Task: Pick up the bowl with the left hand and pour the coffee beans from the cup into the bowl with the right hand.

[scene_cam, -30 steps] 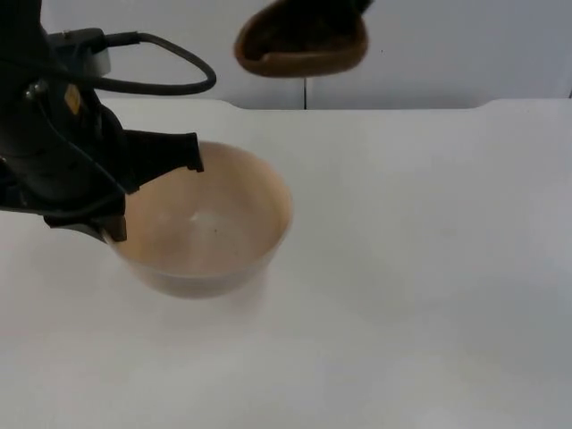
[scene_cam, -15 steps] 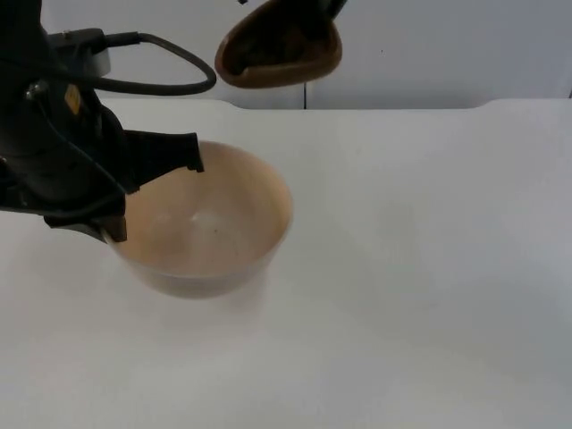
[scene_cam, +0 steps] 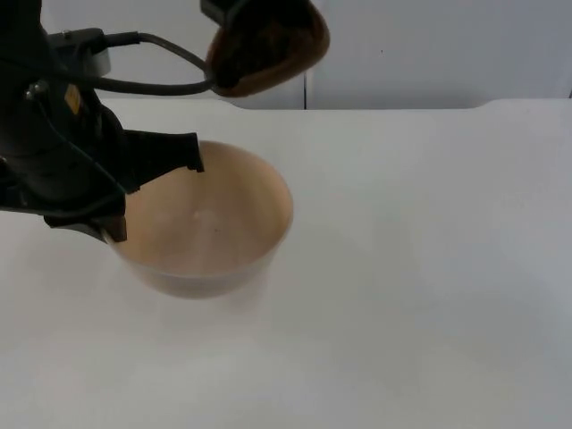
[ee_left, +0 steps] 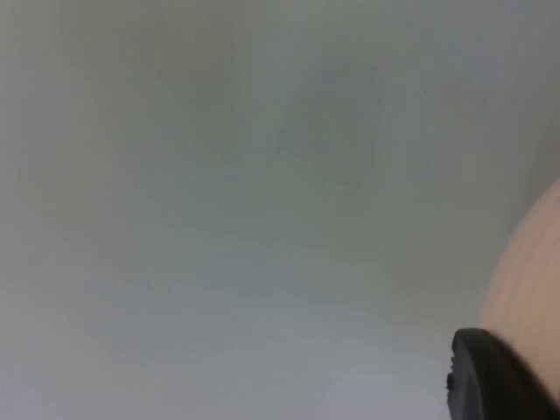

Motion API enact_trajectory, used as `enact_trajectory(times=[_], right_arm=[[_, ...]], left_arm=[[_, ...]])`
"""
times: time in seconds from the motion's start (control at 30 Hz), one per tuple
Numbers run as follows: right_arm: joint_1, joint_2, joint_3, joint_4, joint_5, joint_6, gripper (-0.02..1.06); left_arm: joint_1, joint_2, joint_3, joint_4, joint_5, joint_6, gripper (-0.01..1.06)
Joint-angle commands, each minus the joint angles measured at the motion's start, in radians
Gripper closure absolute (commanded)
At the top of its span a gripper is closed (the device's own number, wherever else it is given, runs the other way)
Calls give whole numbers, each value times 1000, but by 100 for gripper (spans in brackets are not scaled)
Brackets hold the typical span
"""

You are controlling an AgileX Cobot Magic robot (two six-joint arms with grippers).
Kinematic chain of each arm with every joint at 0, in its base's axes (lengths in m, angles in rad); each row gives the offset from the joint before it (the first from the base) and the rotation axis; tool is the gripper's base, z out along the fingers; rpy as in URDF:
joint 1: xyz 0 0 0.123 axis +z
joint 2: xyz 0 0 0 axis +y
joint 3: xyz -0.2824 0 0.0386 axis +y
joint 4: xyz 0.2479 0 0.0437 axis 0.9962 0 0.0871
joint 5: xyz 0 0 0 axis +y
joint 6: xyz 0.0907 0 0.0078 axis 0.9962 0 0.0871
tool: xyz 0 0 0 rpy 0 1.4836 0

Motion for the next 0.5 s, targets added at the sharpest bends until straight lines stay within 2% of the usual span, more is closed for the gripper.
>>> enact_trajectory(times=[0.0,0.27,0.3,0.47], right_arm=[[28,-6,-10,-72,-4,-8,105],[118,-6,-10,-286,-4,-33,105],[118,-6,-10,-286,-4,-33,105],[170,-6,-10,-408,-4,-70,105]], left_arm=[[-5,-2,-5,-10,-4,-9,105],[-5,-2,-5,-12,-4,-9,105],[-5,-2,-5,-12,-4,-9,105],[-5,-2,-5,-12,-4,-9,105]])
